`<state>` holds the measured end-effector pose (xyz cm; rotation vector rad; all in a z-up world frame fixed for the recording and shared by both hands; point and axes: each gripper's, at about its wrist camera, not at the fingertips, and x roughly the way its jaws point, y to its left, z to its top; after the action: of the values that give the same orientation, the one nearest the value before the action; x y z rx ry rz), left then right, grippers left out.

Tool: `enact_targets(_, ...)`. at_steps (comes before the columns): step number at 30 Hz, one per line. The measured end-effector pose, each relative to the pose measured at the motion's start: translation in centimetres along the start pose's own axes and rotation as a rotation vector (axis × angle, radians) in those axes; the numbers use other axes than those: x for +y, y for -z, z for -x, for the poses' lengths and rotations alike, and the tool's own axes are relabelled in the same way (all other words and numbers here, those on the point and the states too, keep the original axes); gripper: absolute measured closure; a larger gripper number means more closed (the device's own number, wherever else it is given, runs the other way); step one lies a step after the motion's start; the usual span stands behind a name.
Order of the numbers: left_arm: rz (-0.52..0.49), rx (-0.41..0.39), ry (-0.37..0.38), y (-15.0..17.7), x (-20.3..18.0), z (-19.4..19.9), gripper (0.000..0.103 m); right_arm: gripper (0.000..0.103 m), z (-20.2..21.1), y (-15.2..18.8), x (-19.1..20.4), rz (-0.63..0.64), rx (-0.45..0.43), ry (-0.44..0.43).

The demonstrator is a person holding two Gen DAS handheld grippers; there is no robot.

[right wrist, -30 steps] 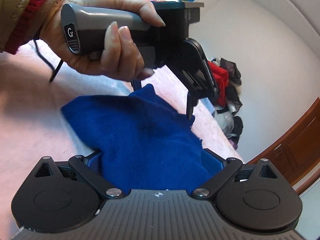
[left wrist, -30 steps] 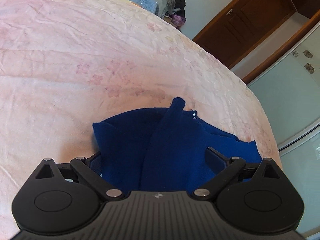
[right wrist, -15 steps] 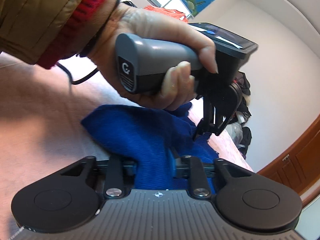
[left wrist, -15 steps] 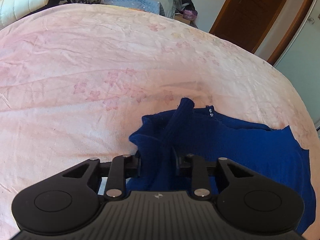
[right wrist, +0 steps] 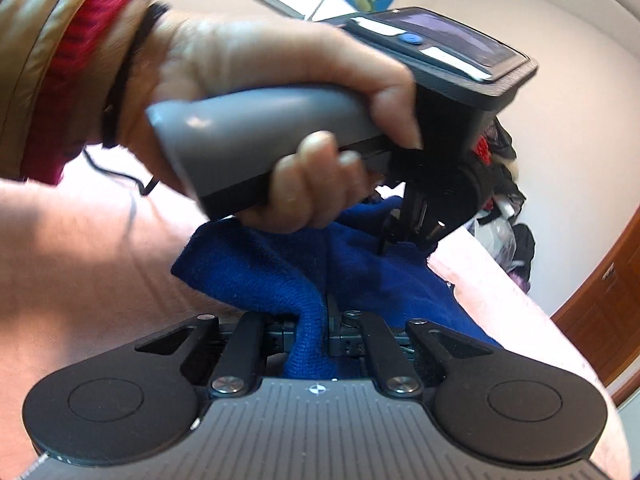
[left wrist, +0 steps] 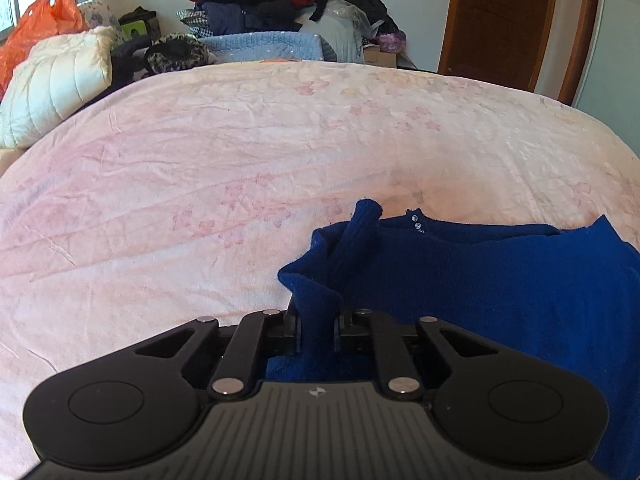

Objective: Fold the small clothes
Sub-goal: 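Lift the sweater edge with both grippers and fold it over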

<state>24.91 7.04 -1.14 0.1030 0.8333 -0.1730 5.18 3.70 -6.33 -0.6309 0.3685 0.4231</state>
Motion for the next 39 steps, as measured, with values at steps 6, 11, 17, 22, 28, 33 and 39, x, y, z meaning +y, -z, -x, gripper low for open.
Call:
enact_targets(6, -0.076, -0.04, -0.049, -0.4, -2.4, 1.4, 0.091, 0.095, 1.2, 0.6, -1.2, -0.052, -0.021, 0.004)
enact_targets(11, -0.097, -0.054, -0.061, -1.0, -3.8, 2.2, 0.091, 0.095, 1.5, 0.6, -2.2, -0.072, -0.037, 0.011)
enact_targets(17, -0.119, -0.067, -0.07, -1.5, -5.6, 3.0, 0.092, 0.096, 3.1, 0.9, -2.8, -0.096, -0.065, 0.018)
enact_targets(22, -0.131, -0.081, -0.071, -1.9, -7.3, 3.6, 0.093, 0.097, 4.4, 1.6, -3.4, -0.122, -0.075, 0.039)
enact_targets(28, -0.141, -0.102, -0.049, -2.7, -9.8, 4.3, 0.094, 0.098, 5.9, 2.5, -4.3, -0.153, -0.075, 0.071)
enact_targets(33, -0.164, -0.115, -0.017, -3.2, -12.6, 4.8, 0.095, 0.098, 7.0, 3.5, -5.0, -0.188, -0.07, 0.103)
enact_targets(39, -0.189, -0.128, 0.017, -3.3, -15.6, 5.1, 0.095, 0.098, 8.3, 4.6, -5.5, -0.216, -0.061, 0.142)
